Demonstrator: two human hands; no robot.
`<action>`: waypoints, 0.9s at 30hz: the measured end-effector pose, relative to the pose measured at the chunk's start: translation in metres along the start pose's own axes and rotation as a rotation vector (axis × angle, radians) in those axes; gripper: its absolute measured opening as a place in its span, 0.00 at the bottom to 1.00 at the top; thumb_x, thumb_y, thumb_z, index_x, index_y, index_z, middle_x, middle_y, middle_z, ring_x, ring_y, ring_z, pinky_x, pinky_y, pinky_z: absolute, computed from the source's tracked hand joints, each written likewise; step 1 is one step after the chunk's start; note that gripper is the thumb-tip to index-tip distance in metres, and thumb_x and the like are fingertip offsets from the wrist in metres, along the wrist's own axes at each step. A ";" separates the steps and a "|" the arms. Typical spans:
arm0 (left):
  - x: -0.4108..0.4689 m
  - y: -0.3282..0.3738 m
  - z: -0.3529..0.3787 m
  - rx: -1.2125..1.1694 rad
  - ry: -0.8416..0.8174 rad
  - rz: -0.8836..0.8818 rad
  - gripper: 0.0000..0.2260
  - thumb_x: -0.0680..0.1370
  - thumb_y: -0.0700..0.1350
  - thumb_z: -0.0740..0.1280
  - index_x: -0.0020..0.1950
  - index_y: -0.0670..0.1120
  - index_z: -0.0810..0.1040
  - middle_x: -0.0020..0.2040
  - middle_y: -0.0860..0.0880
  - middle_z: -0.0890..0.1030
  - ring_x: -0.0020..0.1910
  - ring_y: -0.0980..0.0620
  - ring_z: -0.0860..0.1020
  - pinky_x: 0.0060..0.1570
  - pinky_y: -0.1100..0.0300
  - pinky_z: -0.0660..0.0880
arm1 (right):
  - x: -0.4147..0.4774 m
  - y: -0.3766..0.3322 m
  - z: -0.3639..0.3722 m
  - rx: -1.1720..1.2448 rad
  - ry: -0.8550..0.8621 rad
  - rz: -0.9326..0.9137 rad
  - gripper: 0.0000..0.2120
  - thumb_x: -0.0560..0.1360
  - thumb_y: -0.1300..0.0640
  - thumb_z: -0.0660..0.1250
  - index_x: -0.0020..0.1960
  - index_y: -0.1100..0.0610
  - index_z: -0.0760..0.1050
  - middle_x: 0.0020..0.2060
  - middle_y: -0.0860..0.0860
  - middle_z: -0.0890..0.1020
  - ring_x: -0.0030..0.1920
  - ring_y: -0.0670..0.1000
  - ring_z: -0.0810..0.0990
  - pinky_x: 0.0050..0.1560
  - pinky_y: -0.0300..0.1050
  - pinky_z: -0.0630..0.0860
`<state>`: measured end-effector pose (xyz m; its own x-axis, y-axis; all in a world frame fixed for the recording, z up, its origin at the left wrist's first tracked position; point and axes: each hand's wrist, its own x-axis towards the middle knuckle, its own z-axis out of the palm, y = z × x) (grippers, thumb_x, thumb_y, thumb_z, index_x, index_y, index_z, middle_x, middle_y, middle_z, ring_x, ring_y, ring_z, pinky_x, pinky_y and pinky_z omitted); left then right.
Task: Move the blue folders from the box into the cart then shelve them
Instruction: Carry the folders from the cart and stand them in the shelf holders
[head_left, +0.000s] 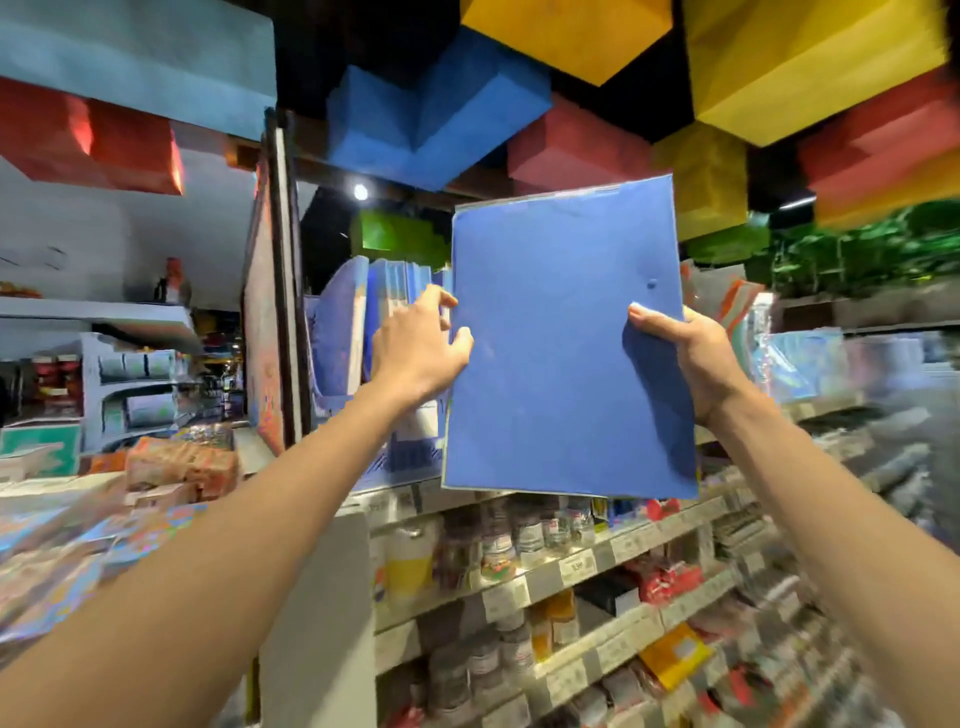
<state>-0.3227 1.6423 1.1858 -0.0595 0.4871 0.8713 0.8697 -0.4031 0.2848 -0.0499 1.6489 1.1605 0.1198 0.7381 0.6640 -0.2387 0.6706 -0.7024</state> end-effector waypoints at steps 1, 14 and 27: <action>0.005 -0.001 0.009 -0.009 -0.008 0.006 0.15 0.78 0.49 0.67 0.64 0.50 0.75 0.54 0.52 0.83 0.57 0.45 0.79 0.52 0.54 0.71 | 0.002 0.002 -0.003 -0.002 0.016 -0.008 0.30 0.63 0.49 0.81 0.60 0.60 0.80 0.55 0.61 0.84 0.55 0.66 0.83 0.57 0.66 0.78; 0.070 -0.009 0.102 0.054 -0.055 0.218 0.15 0.80 0.46 0.65 0.66 0.48 0.74 0.54 0.46 0.84 0.56 0.40 0.80 0.53 0.50 0.73 | 0.071 0.009 -0.052 -0.229 0.497 -0.222 0.17 0.71 0.54 0.77 0.36 0.53 0.68 0.35 0.49 0.77 0.34 0.46 0.74 0.35 0.42 0.71; 0.138 -0.003 0.223 0.406 0.066 0.384 0.19 0.77 0.47 0.70 0.68 0.49 0.74 0.80 0.40 0.59 0.80 0.41 0.52 0.76 0.47 0.52 | 0.216 0.067 -0.070 -0.356 0.504 -0.372 0.16 0.69 0.49 0.74 0.48 0.58 0.75 0.44 0.54 0.81 0.47 0.56 0.79 0.45 0.48 0.77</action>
<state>-0.2243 1.8836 1.2165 0.2796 0.3091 0.9090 0.9529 -0.2051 -0.2233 0.0277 1.8585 1.2395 0.5824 0.3428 0.7371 0.2228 0.8047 -0.5503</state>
